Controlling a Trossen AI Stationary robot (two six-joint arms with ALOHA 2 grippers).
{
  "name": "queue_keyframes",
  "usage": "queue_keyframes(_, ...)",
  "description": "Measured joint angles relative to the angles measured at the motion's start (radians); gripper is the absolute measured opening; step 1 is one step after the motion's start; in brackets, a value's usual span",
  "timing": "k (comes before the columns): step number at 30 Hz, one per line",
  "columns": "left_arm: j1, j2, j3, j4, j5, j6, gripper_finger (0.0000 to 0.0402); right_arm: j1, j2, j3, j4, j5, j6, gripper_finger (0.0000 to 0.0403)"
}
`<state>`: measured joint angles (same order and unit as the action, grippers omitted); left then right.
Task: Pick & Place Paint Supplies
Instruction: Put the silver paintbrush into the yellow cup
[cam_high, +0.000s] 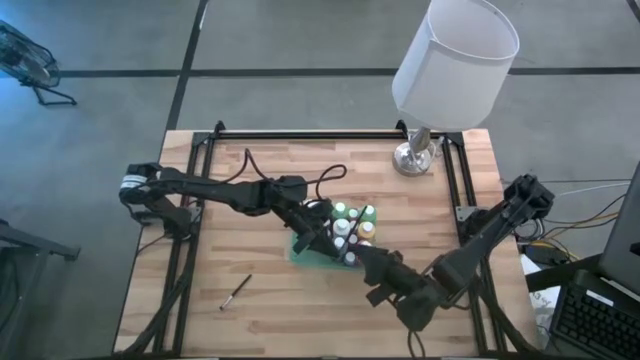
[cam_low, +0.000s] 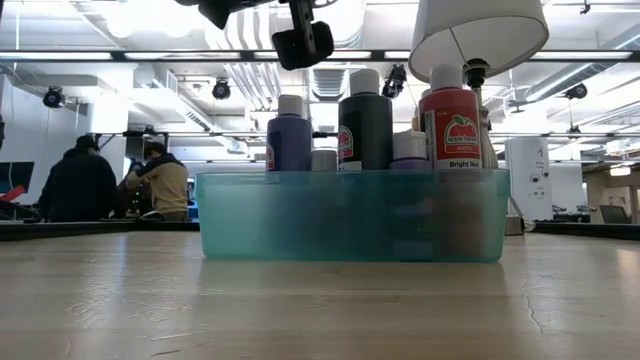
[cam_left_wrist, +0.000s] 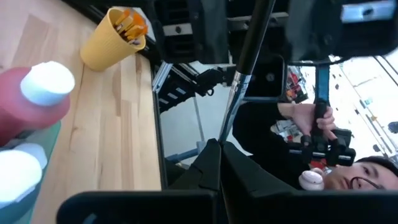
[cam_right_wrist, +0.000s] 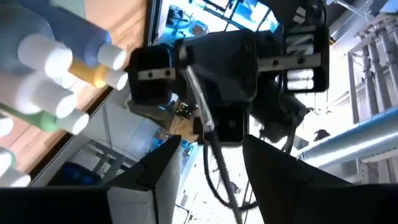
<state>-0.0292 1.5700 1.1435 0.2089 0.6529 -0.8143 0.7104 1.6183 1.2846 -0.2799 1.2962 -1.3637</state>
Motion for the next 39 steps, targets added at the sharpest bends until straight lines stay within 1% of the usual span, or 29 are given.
queue_keyframes(3,0.0,0.0,0.0,-0.023,0.0,-0.001,0.0004,-0.002,0.018,0.004,0.052,-0.004,-0.048,0.0163)
queue_keyframes(10,-0.002,0.0,0.0,-0.025,0.0,-0.024,0.0004,-0.014,0.02,0.035,0.055,-0.02,-0.051,0.0142)
queue_keyframes(14,-0.008,0.0,0.0,-0.024,0.0,-0.051,0.0005,-0.03,0.02,0.039,0.055,-0.071,-0.055,0.013)
queue_keyframes(17,-0.009,0.0,0.0,-0.024,0.005,-0.053,0.0005,-0.038,0.02,0.038,0.053,-0.081,-0.065,0.0125)
queue_keyframes(21,-0.01,-0.001,0.0,-0.014,0.012,-0.053,0.0005,-0.047,0.02,0.038,0.053,-0.108,-0.08,0.0124)
queue_keyframes(26,-0.014,-0.002,-0.001,0.022,0.012,-0.054,0.0005,-0.07,0.02,0.037,0.054,-0.156,-0.08,0.0136)
queue_keyframes(30,-0.018,-0.002,-0.001,0.015,0.013,-0.054,0.0005,-0.078,0.02,0.036,0.083,-0.154,-0.071,0.0139)
queue_keyframes(32,-0.018,-0.002,-0.001,0.013,0.014,-0.052,0.0005,-0.077,0.02,0.036,0.098,-0.154,-0.069,0.0127)
queue_keyframes(34,-0.018,-0.002,-0.001,0.018,0.015,-0.048,0.0005,-0.075,0.02,0.036,0.1,-0.154,-0.069,0.0108)
queue_keyframes(39,-0.018,-0.003,-0.001,0.022,0.021,-0.047,0.0005,-0.076,0.02,0.034,0.092,-0.154,-0.041,0.0037)
